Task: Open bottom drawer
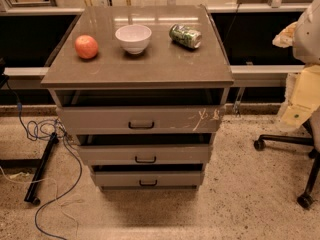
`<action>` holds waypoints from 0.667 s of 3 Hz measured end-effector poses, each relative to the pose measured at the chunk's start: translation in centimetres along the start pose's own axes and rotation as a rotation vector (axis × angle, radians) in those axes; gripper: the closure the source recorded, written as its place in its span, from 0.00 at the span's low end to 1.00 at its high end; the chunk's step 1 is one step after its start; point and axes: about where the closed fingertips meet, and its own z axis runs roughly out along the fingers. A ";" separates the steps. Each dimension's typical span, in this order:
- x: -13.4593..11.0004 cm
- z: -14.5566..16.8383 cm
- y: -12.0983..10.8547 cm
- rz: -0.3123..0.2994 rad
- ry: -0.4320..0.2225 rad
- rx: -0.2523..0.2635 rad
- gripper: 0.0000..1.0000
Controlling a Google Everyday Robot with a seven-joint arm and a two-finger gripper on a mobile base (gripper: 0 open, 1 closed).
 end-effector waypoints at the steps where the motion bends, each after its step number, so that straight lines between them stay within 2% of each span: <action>1: 0.0 0.0 0.0 0.000 0.000 0.000 0.00; 2: 0.3 1.1 0.8 -0.005 -0.022 0.003 0.00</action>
Offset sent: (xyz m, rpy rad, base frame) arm -0.0132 0.0001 -0.0411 0.0506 -0.0062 0.0264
